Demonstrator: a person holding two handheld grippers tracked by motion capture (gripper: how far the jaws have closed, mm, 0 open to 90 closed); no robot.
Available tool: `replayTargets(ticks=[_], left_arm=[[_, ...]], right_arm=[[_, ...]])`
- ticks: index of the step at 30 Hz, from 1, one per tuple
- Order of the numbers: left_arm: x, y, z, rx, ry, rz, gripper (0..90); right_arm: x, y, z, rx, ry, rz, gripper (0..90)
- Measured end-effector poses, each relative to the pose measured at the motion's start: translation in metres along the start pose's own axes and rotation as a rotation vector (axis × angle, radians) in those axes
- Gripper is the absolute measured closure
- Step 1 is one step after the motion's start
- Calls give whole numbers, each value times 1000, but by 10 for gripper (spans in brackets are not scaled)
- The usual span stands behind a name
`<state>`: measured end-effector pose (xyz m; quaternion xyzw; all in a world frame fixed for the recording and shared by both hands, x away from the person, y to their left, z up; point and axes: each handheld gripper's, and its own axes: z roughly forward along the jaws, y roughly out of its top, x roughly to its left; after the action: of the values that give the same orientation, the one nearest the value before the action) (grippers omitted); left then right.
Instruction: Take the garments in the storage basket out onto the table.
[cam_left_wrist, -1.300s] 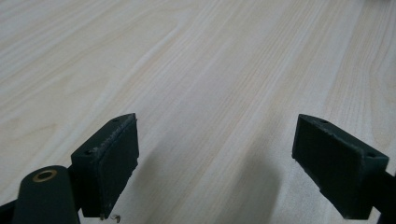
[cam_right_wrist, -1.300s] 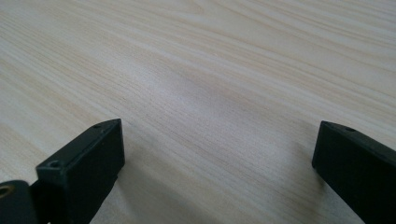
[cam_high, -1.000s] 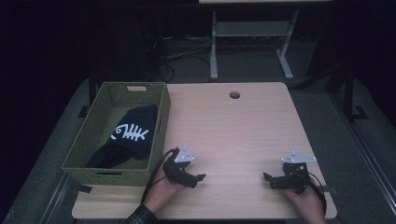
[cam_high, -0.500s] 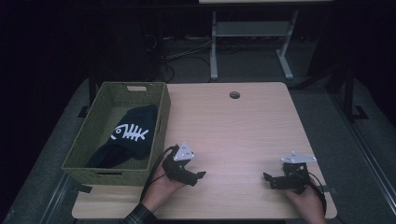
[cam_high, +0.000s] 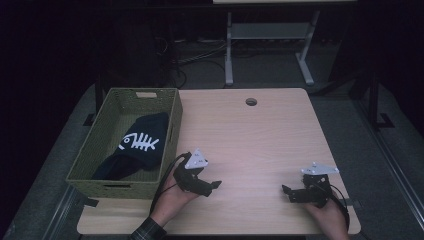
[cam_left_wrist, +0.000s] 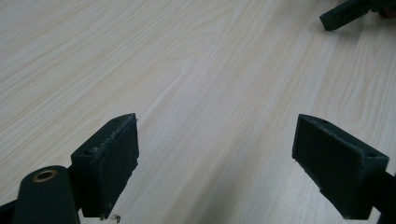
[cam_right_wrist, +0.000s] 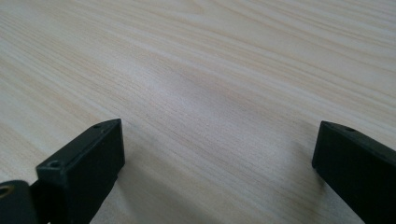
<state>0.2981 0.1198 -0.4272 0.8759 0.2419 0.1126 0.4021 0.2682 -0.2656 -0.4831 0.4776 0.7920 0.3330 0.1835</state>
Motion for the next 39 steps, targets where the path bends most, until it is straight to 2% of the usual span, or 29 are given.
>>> replayTargets(ticks=[25, 39], left_arm=[[4, 17, -11, -16, -18, 8, 140], [7, 28, -23, -61, -44, -3, 140]], right_arm=[[0, 0, 0, 0, -1, 1, 20], [0, 0, 0, 0, 0, 1, 20]])
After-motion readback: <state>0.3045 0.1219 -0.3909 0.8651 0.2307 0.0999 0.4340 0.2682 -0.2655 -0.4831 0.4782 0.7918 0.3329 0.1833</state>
